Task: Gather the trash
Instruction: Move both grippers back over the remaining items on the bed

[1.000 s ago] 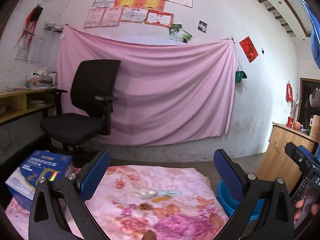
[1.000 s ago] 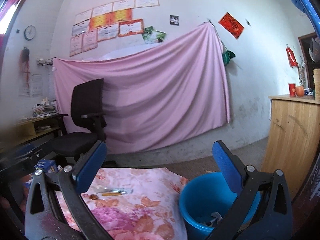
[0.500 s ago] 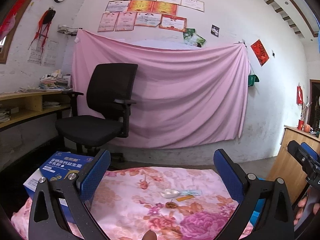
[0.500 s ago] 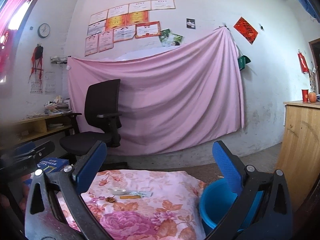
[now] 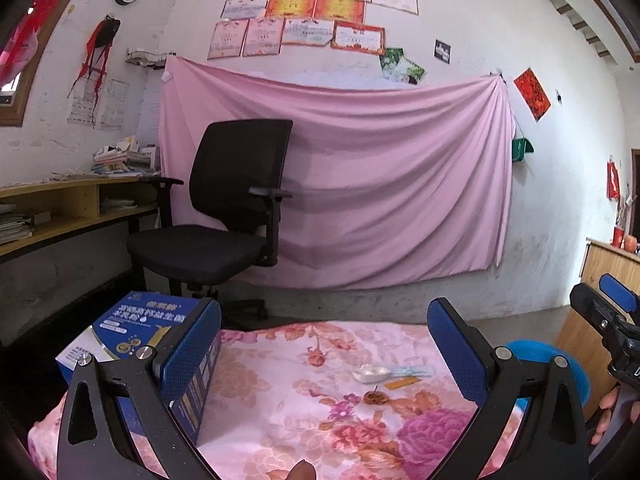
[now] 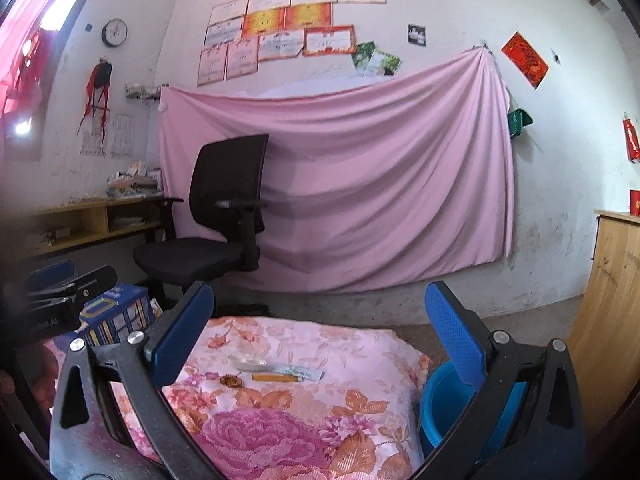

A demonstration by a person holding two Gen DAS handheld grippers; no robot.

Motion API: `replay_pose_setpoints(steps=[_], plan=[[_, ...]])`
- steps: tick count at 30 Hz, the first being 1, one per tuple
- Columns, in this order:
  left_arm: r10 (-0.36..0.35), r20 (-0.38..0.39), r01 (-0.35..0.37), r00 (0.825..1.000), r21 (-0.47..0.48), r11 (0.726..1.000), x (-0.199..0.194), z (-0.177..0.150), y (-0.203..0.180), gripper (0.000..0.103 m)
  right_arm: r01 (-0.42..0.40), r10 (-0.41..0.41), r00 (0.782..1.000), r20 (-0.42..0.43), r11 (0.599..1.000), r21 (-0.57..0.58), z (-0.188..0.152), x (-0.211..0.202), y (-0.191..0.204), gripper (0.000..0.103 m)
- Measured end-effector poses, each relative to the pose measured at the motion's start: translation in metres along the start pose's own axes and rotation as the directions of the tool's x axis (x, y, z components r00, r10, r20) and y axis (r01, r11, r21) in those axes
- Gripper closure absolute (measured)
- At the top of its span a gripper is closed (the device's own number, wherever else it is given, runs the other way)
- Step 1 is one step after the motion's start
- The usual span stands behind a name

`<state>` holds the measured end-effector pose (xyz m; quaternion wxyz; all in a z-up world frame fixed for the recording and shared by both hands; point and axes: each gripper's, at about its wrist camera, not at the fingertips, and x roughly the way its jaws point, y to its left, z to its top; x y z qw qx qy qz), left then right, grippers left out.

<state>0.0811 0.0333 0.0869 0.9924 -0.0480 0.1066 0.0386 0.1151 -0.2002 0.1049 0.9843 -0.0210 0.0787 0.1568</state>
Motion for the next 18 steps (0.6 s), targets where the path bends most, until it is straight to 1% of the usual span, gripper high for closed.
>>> replay_pose_setpoints(steps=[5,7,9,12,13,16,18], plan=[[-0.006,-0.081,0.007,0.997,0.004,1.0,0.022,-0.014,0.0,0.002,-0.003,0.001,0.997,-0.076,1.0,-0.027,-0.015,0.024,-0.003,0.0],[-0.007,-0.121,0.007,0.993,0.005,1.0,0.033,-0.02,-0.001,0.002,-0.008,0.004,0.991,-0.132,1.0,-0.028,-0.022,0.038,-0.007,0.0],[-0.022,-0.162,0.023,0.987,0.002,1.0,0.043,-0.026,0.001,0.002,-0.009,0.006,0.984,-0.177,1.0,-0.018,-0.03,0.048,-0.012,0.0],[-0.042,-0.233,0.045,0.972,0.005,0.999,0.063,-0.033,-0.003,0.002,0.007,-0.011,0.972,-0.235,1.0,-0.015,-0.039,0.061,-0.019,0.0],[-0.046,-0.257,0.05,0.965,0.009,0.999,0.07,-0.036,-0.004,0.002,0.008,-0.011,0.965,-0.262,1.0,-0.012,-0.042,0.069,-0.022,0.0],[-0.058,-0.341,0.067,0.938,0.014,0.998,0.092,-0.044,-0.006,0.002,-0.006,0.009,0.95,-0.313,1.0,0.011,-0.049,0.083,-0.029,0.0],[-0.068,-0.384,0.077,0.921,0.008,0.997,0.104,-0.05,-0.007,0.002,-0.005,0.012,0.936,-0.351,1.0,0.021,-0.053,0.093,-0.034,0.0]])
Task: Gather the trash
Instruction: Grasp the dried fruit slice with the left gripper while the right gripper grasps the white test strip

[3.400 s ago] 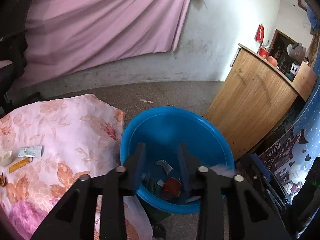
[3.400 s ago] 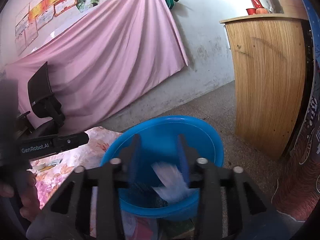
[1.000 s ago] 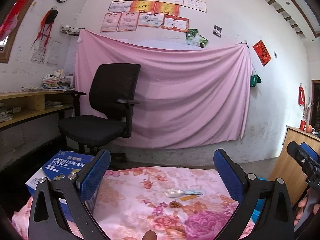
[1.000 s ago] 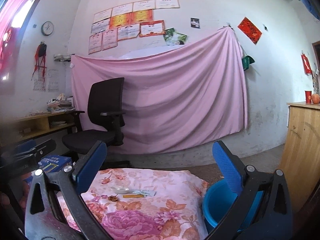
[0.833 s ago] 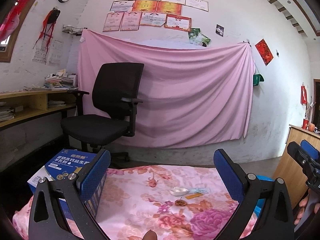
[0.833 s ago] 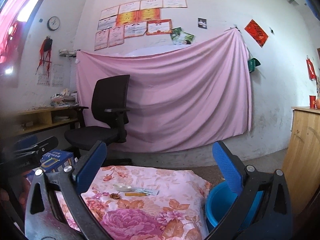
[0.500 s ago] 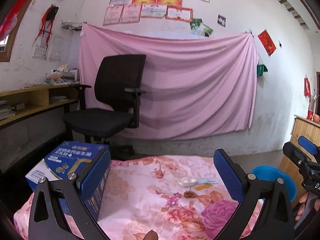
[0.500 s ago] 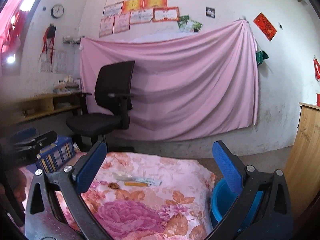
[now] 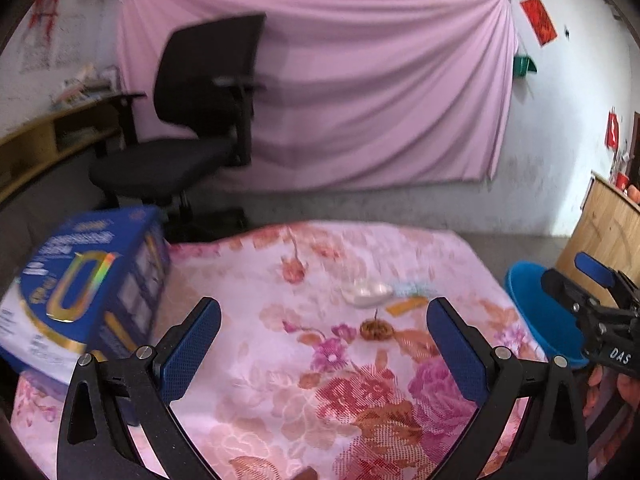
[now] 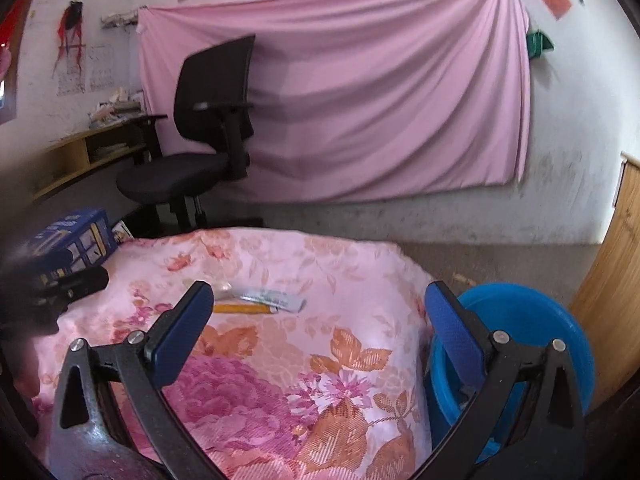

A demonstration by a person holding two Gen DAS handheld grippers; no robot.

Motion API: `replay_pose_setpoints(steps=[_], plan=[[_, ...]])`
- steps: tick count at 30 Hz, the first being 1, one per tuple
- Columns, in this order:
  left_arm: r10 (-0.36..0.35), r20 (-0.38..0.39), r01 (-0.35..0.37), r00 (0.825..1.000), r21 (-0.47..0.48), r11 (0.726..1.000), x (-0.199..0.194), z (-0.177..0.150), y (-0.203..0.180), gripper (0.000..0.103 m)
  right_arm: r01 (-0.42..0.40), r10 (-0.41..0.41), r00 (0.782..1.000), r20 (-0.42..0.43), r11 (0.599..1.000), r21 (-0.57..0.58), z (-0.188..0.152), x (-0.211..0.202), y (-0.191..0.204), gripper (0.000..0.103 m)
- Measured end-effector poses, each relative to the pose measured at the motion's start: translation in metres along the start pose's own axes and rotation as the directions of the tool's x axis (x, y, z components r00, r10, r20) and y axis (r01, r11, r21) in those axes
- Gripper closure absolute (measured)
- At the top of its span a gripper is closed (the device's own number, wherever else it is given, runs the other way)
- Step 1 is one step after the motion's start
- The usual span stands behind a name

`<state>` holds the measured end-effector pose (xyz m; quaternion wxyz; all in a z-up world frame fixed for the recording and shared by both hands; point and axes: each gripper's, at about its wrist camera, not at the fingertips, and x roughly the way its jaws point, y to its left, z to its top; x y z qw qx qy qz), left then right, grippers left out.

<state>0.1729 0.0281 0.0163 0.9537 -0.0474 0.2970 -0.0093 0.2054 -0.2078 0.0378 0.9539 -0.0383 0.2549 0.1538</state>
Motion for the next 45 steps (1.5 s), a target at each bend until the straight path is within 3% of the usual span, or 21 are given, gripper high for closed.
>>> replay_pose_setpoints(steps=[3,9,13,15,17,21,23,29,34,40,45], plan=[[-0.022,-0.084,0.021,0.996,-0.012,1.0,0.023,-0.002,0.0,0.005,-0.002,0.002,0.997,-0.082,1.0,0.006,-0.001,0.021,-0.006,0.0],[-0.134,-0.212,0.13,0.968,-0.035,0.991,0.061,-0.004,-0.004,0.041,-0.022,0.02,0.977,-0.211,1.0,-0.006,-0.006,0.054,-0.011,0.0],[-0.182,-0.281,0.18,0.942,-0.034,0.983,0.077,-0.008,-0.013,0.048,-0.07,0.057,0.957,-0.286,0.997,-0.036,-0.006,0.076,-0.008,0.0],[-0.194,-0.307,0.191,0.932,-0.039,0.981,0.084,-0.01,-0.016,0.061,-0.093,0.072,0.945,-0.32,0.994,-0.05,-0.006,0.088,-0.006,0.0],[-0.196,-0.336,0.192,0.921,-0.045,0.98,0.092,-0.011,-0.019,0.067,-0.114,0.085,0.935,-0.345,0.992,-0.063,-0.006,0.098,-0.003,0.004],[-0.203,-0.34,0.196,0.918,-0.055,0.979,0.097,-0.009,-0.021,0.068,-0.176,0.132,0.913,-0.386,0.981,-0.081,-0.001,0.118,0.002,0.009],[-0.198,-0.345,0.192,0.917,-0.054,0.98,0.1,-0.01,-0.022,0.074,-0.204,0.145,0.906,-0.398,0.973,-0.11,0.002,0.128,0.008,0.009],[-0.202,-0.349,0.185,0.915,-0.083,0.979,0.102,-0.013,-0.015,0.078,-0.26,0.124,0.88,-0.458,0.934,-0.247,0.002,0.157,0.034,0.012],[-0.197,-0.35,0.181,0.916,-0.079,0.98,0.101,-0.012,-0.016,0.078,-0.324,0.209,0.843,-0.496,0.933,-0.156,0.003,0.167,0.024,0.015],[-0.203,-0.345,0.184,0.916,-0.087,0.979,0.1,-0.013,-0.014,0.078,-0.351,0.232,0.833,-0.502,0.924,-0.155,-0.002,0.153,0.029,0.042],[-0.215,-0.331,0.188,0.919,-0.112,0.976,0.094,-0.014,-0.011,0.078,-0.305,0.19,0.85,-0.492,0.938,-0.166,-0.005,0.146,0.034,0.049]])
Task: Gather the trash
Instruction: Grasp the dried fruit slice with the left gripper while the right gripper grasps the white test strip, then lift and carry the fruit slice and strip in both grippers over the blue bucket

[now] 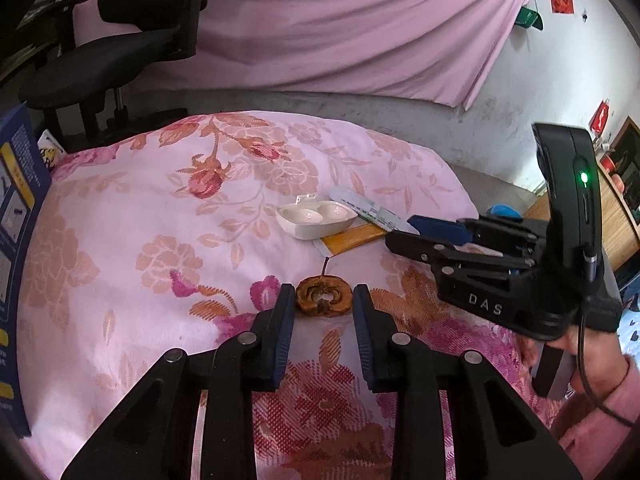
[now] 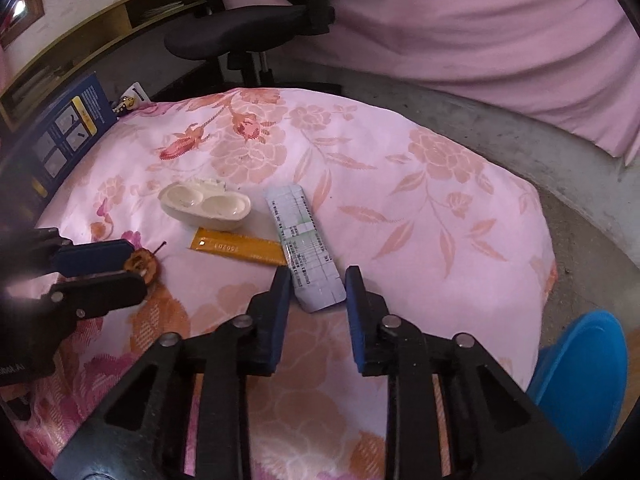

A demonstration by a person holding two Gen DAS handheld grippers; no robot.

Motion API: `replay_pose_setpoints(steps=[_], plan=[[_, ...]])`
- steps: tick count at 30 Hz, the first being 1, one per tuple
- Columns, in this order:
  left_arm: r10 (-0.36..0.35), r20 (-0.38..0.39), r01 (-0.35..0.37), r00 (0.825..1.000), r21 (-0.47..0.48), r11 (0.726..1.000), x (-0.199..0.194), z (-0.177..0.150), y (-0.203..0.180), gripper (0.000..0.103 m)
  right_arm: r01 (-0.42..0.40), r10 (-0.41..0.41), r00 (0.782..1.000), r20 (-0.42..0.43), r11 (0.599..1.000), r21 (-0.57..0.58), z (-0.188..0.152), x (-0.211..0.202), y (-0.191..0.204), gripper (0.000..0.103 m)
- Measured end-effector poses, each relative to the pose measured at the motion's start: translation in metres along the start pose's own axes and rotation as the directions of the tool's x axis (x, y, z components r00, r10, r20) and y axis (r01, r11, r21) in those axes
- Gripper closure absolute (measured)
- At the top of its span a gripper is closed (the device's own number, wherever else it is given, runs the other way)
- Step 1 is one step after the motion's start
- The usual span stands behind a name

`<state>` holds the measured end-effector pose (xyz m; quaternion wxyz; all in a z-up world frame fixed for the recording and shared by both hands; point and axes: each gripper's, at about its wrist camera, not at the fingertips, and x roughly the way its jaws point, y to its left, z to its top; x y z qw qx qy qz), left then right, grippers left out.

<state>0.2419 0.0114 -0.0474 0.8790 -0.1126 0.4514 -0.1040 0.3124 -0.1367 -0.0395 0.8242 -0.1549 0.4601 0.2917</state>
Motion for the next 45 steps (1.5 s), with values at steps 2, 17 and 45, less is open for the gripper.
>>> replay_pose_setpoints(steps=[2,17,45], plan=[[-0.004,0.01,0.004,1.0,-0.017,1.0,-0.004,-0.002,0.002,0.078,0.013,-0.013,1.0,0.007,1.0,0.0,-0.002,-0.004,0.003,0.056],[0.016,0.177,-0.003,0.984,-0.074,0.997,-0.052,-0.018,0.001,0.078,0.102,-0.118,0.961,0.251,0.992,0.073,-0.025,-0.065,0.021,0.058],[-0.245,0.674,0.012,0.697,0.331,0.944,-0.153,0.013,-0.168,0.078,0.251,-0.467,0.488,0.737,0.884,0.394,-0.118,-0.272,-0.008,0.058]])
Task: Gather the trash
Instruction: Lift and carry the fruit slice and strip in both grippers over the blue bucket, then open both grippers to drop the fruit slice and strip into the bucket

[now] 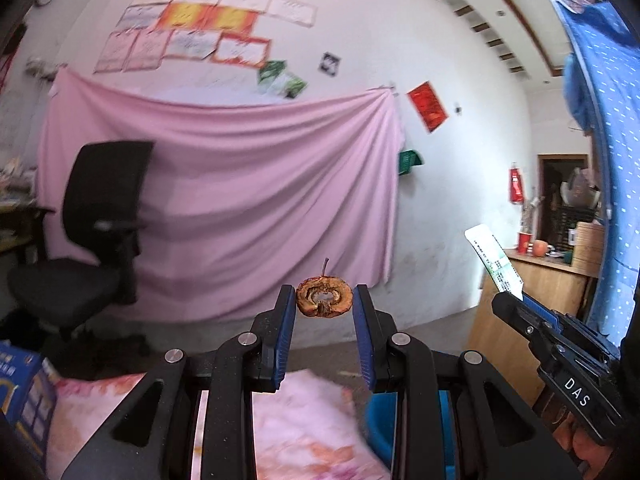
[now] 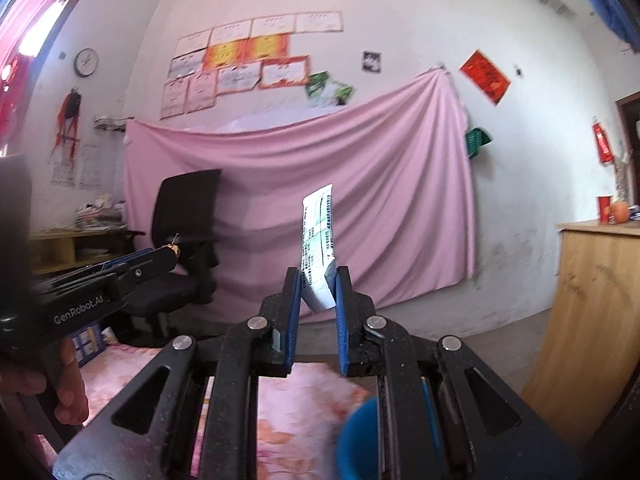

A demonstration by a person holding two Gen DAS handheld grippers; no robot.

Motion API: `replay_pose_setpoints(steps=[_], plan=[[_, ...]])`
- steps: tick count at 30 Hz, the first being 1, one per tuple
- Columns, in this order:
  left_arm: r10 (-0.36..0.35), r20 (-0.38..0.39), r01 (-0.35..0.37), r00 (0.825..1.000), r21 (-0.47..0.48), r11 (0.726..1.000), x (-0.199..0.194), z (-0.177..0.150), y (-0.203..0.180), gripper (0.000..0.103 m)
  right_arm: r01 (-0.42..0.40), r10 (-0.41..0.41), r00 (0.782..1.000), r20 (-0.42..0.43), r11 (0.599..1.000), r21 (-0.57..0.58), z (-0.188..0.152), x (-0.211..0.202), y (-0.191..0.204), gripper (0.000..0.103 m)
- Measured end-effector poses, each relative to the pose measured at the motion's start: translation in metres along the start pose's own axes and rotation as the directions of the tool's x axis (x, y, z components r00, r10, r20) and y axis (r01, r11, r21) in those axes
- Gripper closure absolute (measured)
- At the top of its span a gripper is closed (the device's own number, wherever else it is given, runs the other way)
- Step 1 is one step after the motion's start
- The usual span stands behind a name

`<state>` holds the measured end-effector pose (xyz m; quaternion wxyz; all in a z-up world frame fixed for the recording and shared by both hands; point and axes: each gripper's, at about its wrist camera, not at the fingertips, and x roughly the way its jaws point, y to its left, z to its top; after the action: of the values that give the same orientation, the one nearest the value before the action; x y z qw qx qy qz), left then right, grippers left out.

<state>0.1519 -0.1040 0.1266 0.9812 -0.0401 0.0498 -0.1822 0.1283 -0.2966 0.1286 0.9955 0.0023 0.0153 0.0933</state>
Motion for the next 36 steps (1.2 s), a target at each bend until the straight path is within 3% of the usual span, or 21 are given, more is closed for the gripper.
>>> replay_pose_setpoints(steps=[5,11,21,27,36], plan=[[-0.075,0.031,0.073,0.997,0.073,0.995,0.009,0.003,-0.047,0.078,0.081,-0.081,0.996,0.026,0.997,0.005,0.003,-0.02,-0.027,0.058],[-0.15,0.002,0.149,0.989,0.117,0.982,0.034,-0.004,-0.095,0.078,0.16,-0.16,0.987,0.001,0.987,0.025,-0.01,-0.035,-0.063,0.058],[-0.207,-0.15,0.224,0.967,0.108,0.969,0.082,-0.031,-0.138,0.078,0.229,-0.218,0.968,-0.121,0.97,0.084,-0.048,-0.038,-0.109,0.057],[-0.207,-0.307,0.232,0.929,0.047,0.972,0.12,-0.053,-0.146,0.078,0.248,-0.214,0.948,-0.234,0.961,0.124,-0.077,-0.024,-0.124,0.057],[-0.197,-0.446,0.217,0.873,-0.006,0.976,0.15,-0.068,-0.147,0.078,0.249,-0.176,0.919,-0.354,0.953,0.171,-0.11,-0.01,-0.138,0.057]])
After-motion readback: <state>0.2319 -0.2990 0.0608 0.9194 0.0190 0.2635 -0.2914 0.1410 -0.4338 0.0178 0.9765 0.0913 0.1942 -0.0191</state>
